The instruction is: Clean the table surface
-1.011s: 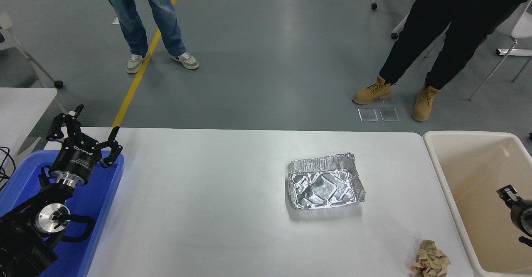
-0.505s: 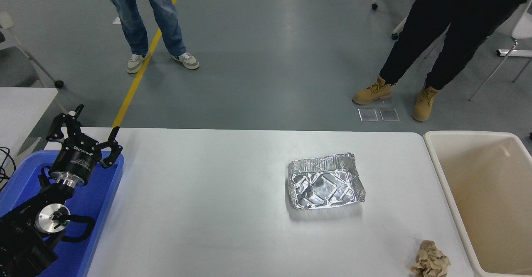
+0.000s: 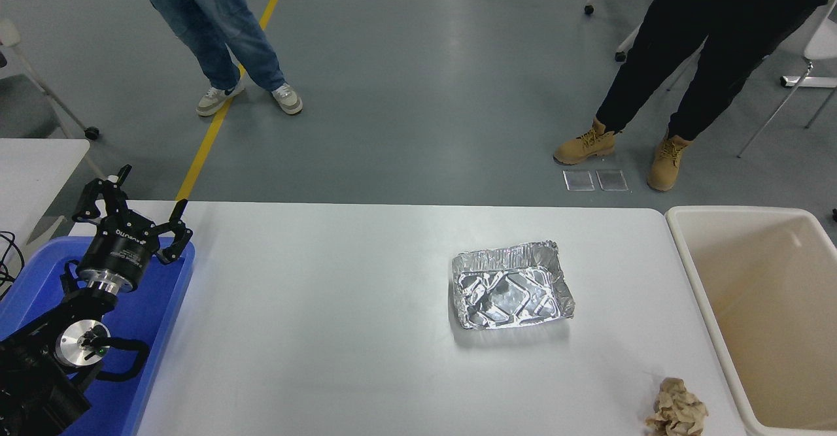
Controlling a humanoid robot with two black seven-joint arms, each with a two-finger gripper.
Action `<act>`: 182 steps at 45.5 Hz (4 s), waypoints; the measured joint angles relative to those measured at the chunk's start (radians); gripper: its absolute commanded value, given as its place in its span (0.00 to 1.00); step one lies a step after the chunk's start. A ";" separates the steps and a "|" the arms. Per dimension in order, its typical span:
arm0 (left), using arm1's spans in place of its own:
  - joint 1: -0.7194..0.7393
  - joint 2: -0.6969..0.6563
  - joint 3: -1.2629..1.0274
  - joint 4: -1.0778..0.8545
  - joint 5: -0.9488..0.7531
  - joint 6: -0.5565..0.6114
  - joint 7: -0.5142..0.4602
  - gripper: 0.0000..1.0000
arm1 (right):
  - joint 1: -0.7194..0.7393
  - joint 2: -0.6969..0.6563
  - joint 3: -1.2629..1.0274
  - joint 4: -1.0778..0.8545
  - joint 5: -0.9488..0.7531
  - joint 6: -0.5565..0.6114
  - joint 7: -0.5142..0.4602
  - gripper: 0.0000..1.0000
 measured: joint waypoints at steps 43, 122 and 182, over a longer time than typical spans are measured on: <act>0.000 0.000 0.000 0.000 0.000 0.000 0.000 1.00 | -0.036 -0.007 0.266 0.384 0.002 0.001 0.127 0.98; 0.000 0.000 0.000 0.000 0.000 0.000 0.000 1.00 | -0.368 0.137 0.413 0.521 0.000 0.012 0.253 0.99; 0.000 0.000 0.000 0.000 0.000 -0.001 0.000 1.00 | 0.113 -0.104 -0.456 0.513 -0.281 0.085 0.253 0.99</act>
